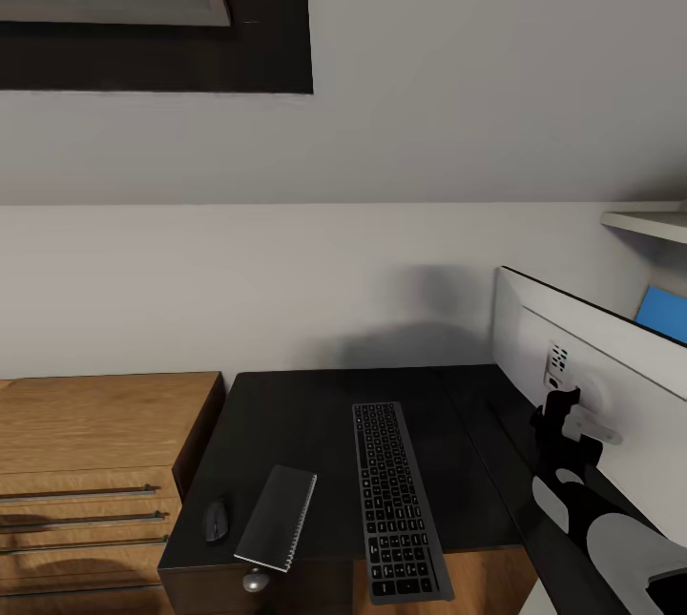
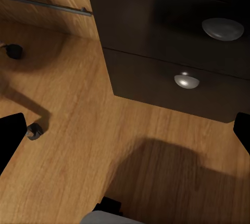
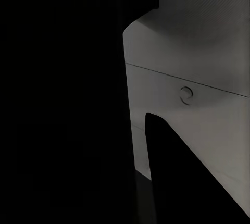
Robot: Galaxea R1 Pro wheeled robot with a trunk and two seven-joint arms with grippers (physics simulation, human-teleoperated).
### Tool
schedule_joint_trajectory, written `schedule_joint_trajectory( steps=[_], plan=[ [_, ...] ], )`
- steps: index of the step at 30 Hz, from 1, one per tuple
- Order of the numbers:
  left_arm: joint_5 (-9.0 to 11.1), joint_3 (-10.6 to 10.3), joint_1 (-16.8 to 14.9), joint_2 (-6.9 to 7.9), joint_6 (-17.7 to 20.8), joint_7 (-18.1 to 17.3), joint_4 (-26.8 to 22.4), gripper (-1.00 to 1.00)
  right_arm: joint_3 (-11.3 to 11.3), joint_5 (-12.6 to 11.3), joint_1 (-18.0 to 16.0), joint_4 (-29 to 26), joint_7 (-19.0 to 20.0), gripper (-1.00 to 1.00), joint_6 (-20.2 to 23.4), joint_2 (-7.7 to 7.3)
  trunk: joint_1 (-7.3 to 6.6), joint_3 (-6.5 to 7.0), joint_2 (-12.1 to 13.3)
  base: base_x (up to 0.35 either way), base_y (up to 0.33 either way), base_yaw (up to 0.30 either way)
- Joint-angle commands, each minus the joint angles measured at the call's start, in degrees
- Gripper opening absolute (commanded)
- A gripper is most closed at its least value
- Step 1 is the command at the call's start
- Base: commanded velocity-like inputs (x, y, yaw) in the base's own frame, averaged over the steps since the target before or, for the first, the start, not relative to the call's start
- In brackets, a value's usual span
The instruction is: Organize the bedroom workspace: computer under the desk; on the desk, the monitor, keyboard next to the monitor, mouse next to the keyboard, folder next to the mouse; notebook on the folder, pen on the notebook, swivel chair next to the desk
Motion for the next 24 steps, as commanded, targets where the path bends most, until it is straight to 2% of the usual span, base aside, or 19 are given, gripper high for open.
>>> schedule_joint_trajectory(
  steps=[1,24],
  plan=[
    [0.4,-0.5,0.0,0.05,-0.2,0.5,-0.1,1.0,0.9,0.0,-0.1,-0.1,-0.3,-1.0,-0.2,-0.03,0.01,-0.06,-0.1,0.0,0.0,0.0],
    [0.4,-0.4,0.0,0.05,-0.2,0.5,-0.1,1.0,0.9,0.0,-0.1,-0.3,-0.5,-1.0,-0.3,-0.03,0.01,-0.06,-0.1,0.0,0.0,0.0]
  ],
)
